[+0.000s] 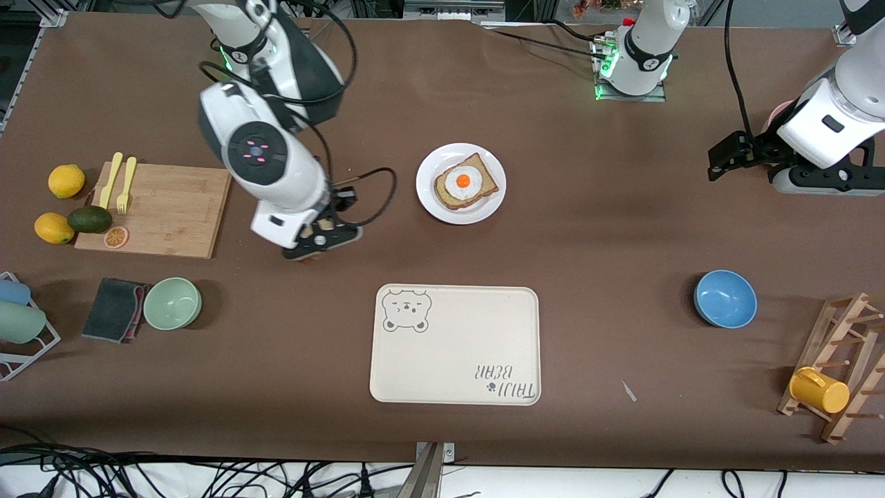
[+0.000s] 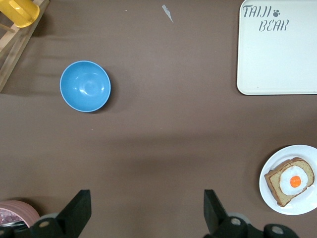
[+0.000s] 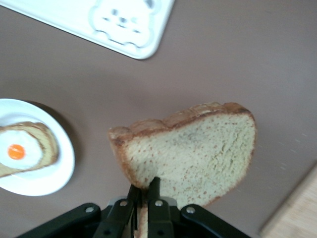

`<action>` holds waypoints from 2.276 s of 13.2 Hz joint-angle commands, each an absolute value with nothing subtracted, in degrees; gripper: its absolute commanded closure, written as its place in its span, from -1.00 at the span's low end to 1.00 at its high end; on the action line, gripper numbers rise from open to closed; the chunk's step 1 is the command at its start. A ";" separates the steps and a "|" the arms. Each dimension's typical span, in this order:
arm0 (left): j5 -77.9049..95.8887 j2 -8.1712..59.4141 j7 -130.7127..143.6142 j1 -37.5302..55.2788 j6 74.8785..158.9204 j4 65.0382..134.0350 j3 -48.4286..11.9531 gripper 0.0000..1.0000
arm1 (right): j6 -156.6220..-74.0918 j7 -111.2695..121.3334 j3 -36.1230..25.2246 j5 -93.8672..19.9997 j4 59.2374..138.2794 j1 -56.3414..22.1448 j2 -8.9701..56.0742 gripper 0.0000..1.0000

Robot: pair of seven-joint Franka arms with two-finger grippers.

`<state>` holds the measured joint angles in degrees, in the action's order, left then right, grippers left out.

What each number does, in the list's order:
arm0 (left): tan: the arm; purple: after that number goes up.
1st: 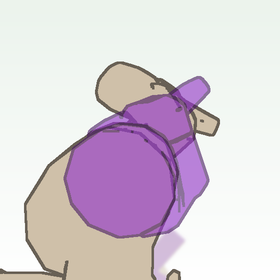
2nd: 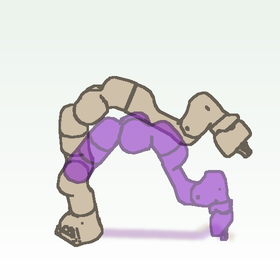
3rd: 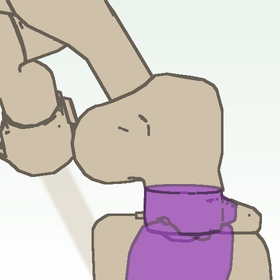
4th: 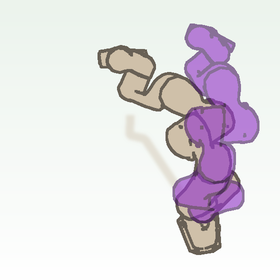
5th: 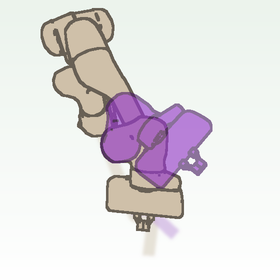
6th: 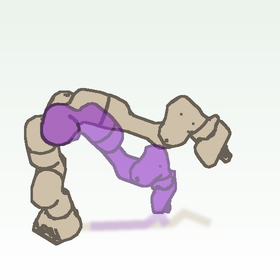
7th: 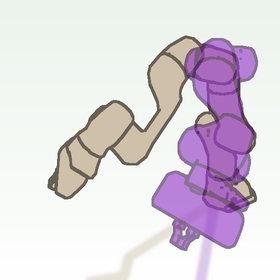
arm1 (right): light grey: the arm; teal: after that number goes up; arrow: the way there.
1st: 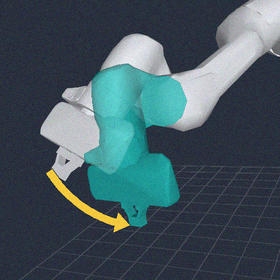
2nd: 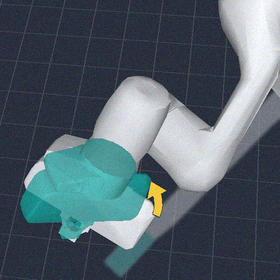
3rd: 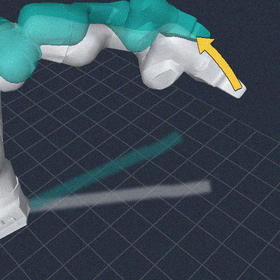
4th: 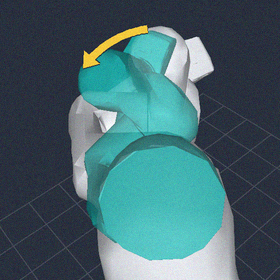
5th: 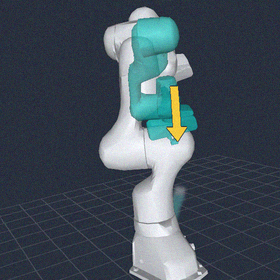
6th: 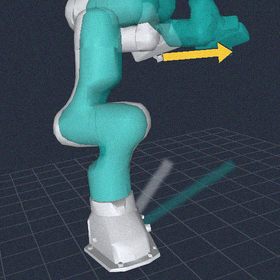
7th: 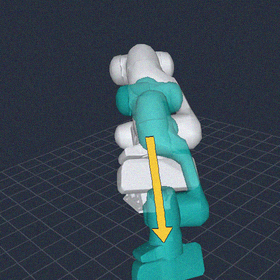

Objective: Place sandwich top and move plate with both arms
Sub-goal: 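Carry the bread slice with the right gripper over the egg toast plate, then lower the bread onto the egg toast and open the right gripper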

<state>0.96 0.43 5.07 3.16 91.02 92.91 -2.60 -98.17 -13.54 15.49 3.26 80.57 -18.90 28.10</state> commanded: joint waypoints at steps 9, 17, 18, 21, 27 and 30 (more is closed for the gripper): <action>-1.05 0.44 5.54 3.16 90.88 92.46 -2.99 -1.00 | -103.62 -34.08 19.85 8.58 72.16 -36.38 40.77 1.00; -1.05 0.44 5.54 3.16 90.88 92.46 -2.99 -1.00 | -108.10 -47.80 30.67 21.80 72.25 -37.00 47.98 1.00; -1.05 0.44 5.54 3.16 90.88 92.46 -2.99 -1.00 | -109.06 -47.90 30.67 22.67 72.25 -37.70 48.77 1.00; -1.05 0.44 5.54 3.16 90.88 92.46 -3.08 -1.00 | -109.16 -49.04 30.76 23.55 72.68 -38.14 49.75 1.00; -1.05 0.44 5.54 3.16 90.88 92.46 -2.99 -1.00 | -109.42 -50.27 30.94 23.21 72.77 -37.71 50.45 -0.25; -0.97 0.44 5.71 3.16 90.88 92.46 -2.90 -1.00 | -108.72 -49.49 31.02 22.77 72.95 -36.83 48.70 -1.00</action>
